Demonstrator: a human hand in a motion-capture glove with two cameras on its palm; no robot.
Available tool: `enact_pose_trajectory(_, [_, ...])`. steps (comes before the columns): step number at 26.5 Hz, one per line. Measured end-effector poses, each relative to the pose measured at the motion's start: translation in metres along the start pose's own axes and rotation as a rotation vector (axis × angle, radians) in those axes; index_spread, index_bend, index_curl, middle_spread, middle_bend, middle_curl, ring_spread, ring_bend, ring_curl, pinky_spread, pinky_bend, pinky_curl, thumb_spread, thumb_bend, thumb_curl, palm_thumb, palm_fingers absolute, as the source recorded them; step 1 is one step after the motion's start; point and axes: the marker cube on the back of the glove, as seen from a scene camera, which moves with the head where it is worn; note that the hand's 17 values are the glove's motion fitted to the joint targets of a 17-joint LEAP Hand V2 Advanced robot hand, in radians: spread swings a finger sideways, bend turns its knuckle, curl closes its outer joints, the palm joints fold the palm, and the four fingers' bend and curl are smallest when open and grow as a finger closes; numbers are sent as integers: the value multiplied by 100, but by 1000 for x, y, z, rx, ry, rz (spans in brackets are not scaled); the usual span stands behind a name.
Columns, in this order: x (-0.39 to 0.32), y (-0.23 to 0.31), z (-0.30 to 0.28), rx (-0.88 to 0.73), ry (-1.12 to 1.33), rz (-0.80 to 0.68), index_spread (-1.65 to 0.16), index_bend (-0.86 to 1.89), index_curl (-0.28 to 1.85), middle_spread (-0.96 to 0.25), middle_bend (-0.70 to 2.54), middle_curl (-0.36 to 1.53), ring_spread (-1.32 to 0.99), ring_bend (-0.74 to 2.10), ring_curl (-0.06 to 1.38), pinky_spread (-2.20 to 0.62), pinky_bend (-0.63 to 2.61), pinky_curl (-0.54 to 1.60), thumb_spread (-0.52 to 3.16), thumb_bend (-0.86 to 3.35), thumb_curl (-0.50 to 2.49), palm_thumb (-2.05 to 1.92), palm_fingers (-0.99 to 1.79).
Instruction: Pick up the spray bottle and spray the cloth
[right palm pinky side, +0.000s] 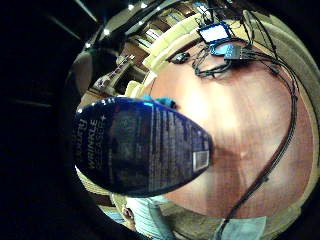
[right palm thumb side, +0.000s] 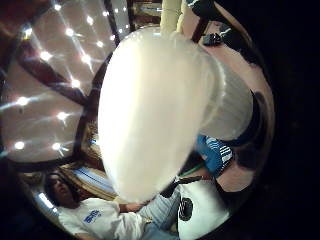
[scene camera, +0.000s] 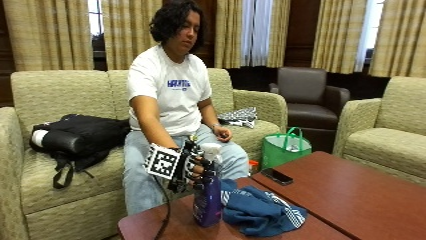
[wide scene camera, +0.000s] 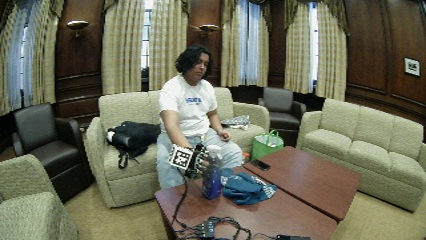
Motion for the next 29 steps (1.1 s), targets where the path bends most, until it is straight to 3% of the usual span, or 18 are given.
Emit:
enact_pose_trajectory(16, [16, -13, 15, 63, 12, 74, -41, 6, 17, -19, 35, 44, -21, 51, 38, 3, 34, 37, 89, -3, 36, 58, 59])
enact_pose_trajectory(29, [21, -47, 22, 55, 56, 35, -40, 10, 16, -20, 37, 43, -20, 54, 38, 2, 33, 36, 88, -4, 35, 57, 66])
